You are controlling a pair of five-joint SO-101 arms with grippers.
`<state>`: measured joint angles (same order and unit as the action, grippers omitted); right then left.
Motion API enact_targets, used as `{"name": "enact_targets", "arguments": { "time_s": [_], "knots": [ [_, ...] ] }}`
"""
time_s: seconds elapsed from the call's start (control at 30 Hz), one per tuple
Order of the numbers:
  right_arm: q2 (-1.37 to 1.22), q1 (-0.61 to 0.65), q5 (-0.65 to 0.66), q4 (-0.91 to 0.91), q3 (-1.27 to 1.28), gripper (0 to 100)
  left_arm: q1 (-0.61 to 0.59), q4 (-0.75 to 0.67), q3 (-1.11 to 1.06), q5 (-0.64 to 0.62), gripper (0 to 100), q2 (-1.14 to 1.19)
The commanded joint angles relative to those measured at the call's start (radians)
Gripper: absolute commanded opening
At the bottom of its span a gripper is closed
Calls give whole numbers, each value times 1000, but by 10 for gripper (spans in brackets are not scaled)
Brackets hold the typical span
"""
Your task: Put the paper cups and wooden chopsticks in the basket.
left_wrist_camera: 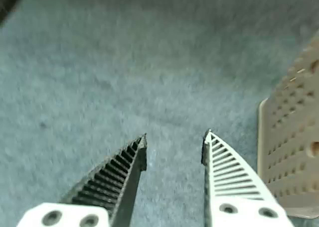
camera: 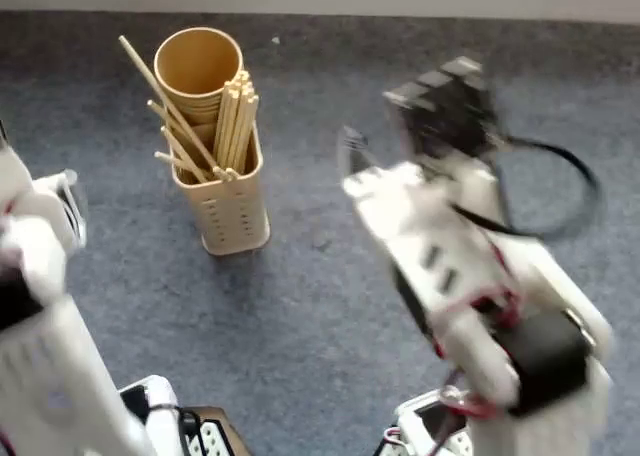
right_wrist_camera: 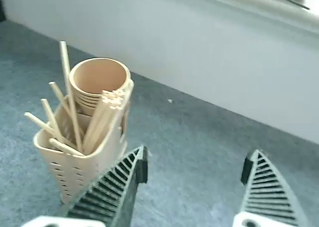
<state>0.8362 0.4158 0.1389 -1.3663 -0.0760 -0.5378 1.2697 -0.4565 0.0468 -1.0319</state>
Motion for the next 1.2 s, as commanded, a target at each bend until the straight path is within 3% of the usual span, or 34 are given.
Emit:
{"name": "enact_targets", "arguments": {
  "time_s": [0.0,0.1,0.2,0.33,0.4,0.67,0.9,1.07,1.17],
  "knots": [
    [186,-154,-12,-70,148,303,136,21,-119,83,204,-455],
    [363,-219,-9,-31,464,299,205,21,-369,112,204,-676],
    [552,-236,63,64,816,211,208,21,-572,120,204,-809],
    [831,-239,133,153,1204,5,206,25,-661,120,204,-779],
    [981,-239,144,150,1340,18,211,20,-685,118,204,-779],
    [912,-329,144,200,1446,6,211,-5,-917,118,204,-782],
    [914,-364,149,298,1744,6,159,-310,-1242,123,205,-774],
    [912,-366,149,329,1903,6,39,-284,-1239,123,205,-771],
    [914,-366,149,262,1897,6,12,-175,-1239,123,205,-769]
  ]
}}
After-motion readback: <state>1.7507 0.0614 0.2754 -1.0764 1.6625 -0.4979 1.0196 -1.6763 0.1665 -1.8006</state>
